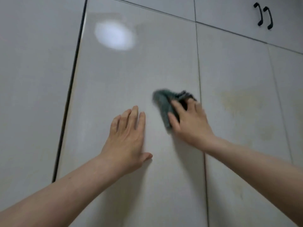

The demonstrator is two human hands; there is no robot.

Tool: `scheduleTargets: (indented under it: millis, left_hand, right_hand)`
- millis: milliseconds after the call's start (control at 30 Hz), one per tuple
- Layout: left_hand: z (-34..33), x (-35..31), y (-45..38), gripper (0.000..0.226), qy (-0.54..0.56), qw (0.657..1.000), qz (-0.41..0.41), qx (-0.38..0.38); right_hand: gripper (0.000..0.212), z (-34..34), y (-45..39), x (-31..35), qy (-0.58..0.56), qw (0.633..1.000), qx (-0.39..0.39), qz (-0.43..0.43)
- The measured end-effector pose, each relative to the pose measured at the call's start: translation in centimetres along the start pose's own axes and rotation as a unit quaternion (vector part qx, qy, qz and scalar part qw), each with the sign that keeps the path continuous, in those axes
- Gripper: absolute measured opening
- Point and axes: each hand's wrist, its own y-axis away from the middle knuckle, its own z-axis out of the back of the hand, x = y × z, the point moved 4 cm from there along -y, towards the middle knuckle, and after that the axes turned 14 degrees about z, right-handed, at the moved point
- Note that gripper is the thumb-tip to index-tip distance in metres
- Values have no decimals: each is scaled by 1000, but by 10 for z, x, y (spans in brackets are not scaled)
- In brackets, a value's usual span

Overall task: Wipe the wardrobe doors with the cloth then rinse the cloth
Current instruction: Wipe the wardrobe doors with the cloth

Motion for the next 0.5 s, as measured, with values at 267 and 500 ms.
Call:
scheduleTargets:
  millis: [267, 500]
  left_hand:
    - [-13, -47, 0, 113, 12, 999, 39, -3]
    - [-12, -80, -6, 114, -31, 998, 52, 32]
  right_hand:
    - [47, -25, 111, 36, -27, 996, -49, 65]
    - [48, -7, 30, -66, -8, 999, -38, 37]
